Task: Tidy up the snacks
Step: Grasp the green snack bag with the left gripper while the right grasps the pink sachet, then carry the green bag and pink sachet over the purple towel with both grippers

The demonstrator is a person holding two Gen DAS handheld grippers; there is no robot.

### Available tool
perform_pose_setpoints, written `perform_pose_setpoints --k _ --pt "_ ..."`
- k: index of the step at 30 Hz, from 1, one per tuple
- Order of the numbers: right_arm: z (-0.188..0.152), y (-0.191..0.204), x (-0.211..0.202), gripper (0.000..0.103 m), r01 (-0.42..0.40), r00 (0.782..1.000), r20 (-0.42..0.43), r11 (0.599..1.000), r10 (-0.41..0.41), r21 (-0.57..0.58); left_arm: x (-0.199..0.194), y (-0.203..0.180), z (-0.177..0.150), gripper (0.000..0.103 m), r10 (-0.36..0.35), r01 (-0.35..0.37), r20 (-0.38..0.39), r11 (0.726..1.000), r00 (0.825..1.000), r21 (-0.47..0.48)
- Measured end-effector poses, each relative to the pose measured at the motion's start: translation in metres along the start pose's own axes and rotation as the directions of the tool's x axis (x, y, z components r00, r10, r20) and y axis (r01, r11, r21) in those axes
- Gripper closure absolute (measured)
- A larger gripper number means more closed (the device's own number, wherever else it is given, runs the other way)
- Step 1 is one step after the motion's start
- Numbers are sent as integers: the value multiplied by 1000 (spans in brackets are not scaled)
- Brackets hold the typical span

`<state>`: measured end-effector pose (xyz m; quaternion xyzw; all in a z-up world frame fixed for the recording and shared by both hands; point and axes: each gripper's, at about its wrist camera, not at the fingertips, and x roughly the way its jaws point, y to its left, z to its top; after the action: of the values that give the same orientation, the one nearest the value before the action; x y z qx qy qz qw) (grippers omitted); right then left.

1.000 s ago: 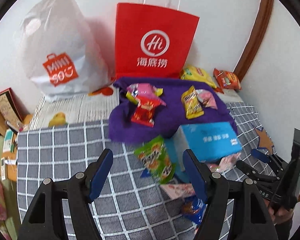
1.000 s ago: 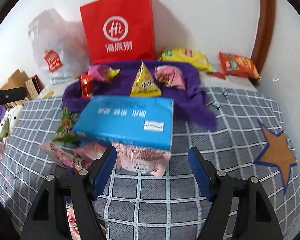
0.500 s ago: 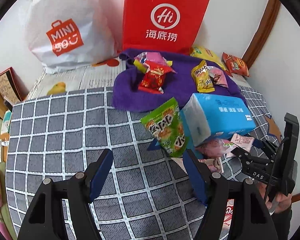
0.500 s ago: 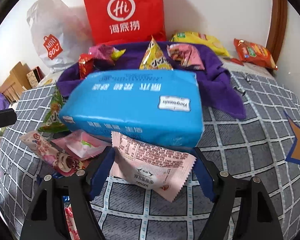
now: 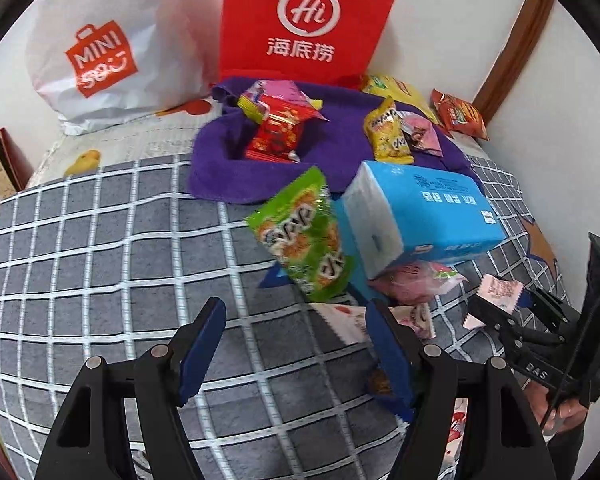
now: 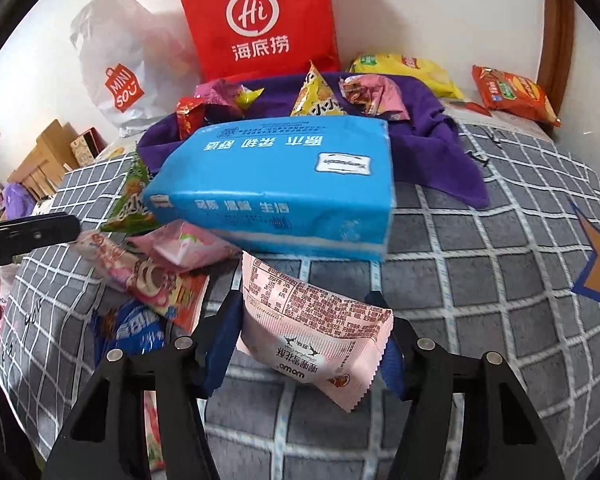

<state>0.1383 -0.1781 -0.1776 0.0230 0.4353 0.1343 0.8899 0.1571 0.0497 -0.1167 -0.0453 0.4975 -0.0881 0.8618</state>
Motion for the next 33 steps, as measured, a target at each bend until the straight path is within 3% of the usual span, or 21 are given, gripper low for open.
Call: perform_pose_setpoints --k 5,14,16,18,20,26,29,30,31,33 --pt "-8 -11 -12 41 9 1000 1 1000 -9 12 15 -5 15 33 4 -5 -7 999 1000 -34" --pt "-12 -26 -20 30 62 998 -15 997 -63 -42 55 0 33 34 54 -61 -58 990 997 -125" --pt "-11 -29 -24 27 51 999 -8 997 -52 -54 60 0 34 41 33 -42 -64 990 997 -134" --pt "-10 -27 -26 26 43 999 8 996 -42 -82 65 -2 35 58 16 -26 -83 992 996 -124" --pt "-9 -22 -25 25 37 999 13 992 -35 -117 64 -2 35 65 1 -10 -76 992 997 -128" --pt "-10 -10 -6 25 12 1000 -20 979 -16 -203 52 -2 31 66 -5 -1 -56 993 998 -119" --pt "-13 -11 3 42 23 998 -57 977 -36 -210 44 0 30 66 -5 0 -43 993 999 -120" --pt "-14 -13 1 54 6 998 -57 981 -17 -195 41 1 29 66 -7 2 -39 992 999 -123" --pt "-15 -14 -2 59 -12 998 -62 983 0 -181 39 3 29 66 -7 3 -37 992 999 -127" --pt "-17 -14 -4 60 1 998 -63 984 -13 -181 35 5 27 66 -6 2 -30 991 1000 -135"
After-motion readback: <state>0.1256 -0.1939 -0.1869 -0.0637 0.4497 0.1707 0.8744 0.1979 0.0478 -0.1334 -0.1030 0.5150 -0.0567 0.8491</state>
